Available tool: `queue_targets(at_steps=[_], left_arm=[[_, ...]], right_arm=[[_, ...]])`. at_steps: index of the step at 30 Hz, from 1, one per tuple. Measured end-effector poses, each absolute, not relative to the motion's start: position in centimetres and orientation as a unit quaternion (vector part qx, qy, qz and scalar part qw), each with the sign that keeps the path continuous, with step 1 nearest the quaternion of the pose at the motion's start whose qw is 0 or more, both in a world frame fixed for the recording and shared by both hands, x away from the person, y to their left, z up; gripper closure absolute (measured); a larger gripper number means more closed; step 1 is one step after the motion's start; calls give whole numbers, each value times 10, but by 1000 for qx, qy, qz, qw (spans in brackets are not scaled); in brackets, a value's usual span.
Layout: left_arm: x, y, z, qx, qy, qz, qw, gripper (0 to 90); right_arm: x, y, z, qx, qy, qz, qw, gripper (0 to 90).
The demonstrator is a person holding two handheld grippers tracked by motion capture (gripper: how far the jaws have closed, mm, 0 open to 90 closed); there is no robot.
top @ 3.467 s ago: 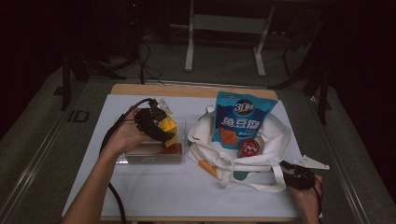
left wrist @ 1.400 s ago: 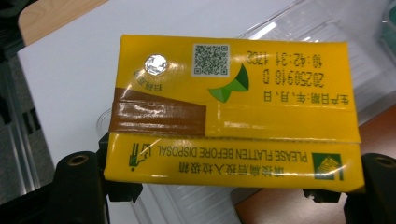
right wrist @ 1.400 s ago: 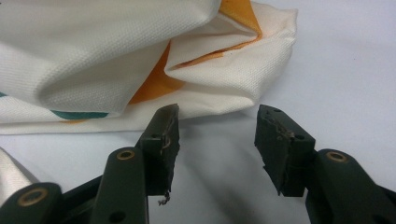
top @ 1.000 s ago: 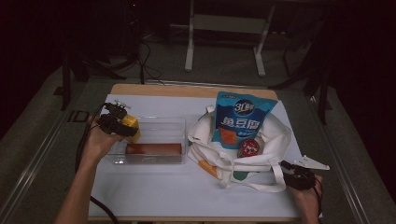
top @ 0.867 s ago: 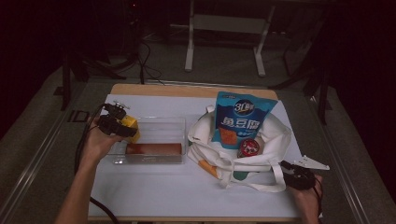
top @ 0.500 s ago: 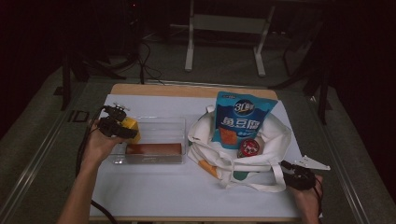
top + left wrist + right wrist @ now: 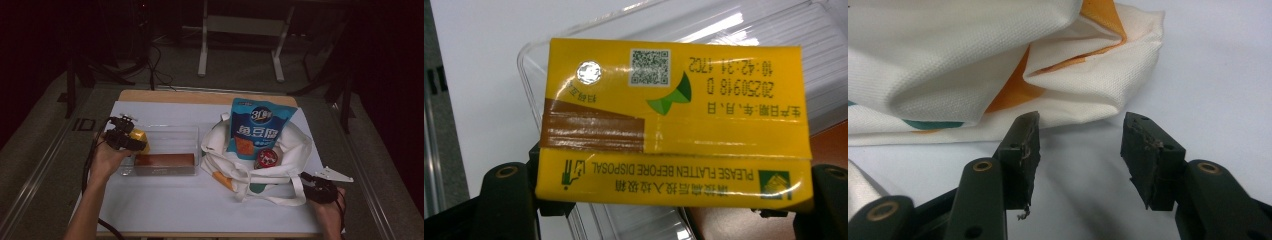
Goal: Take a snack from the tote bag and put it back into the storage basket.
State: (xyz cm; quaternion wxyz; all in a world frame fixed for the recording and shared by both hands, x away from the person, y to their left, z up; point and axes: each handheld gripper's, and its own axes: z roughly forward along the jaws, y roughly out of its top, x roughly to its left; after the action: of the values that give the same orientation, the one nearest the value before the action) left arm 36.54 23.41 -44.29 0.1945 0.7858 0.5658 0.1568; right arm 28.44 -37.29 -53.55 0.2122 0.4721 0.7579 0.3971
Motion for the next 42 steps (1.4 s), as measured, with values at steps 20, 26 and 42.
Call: queue_targets(at_steps=[20, 26, 42], left_arm=[[364, 235, -450, 778, 588, 136, 174, 259], [359, 239, -441, 774, 589, 133, 192, 253], [349, 243, -436, 774, 582, 140, 204, 242]], right_arm=[[285, -373, -536, 472, 759, 396, 211, 492], [285, -372, -536, 471, 760, 394, 213, 492], [285, -373, -536, 472, 759, 395, 212, 487]])
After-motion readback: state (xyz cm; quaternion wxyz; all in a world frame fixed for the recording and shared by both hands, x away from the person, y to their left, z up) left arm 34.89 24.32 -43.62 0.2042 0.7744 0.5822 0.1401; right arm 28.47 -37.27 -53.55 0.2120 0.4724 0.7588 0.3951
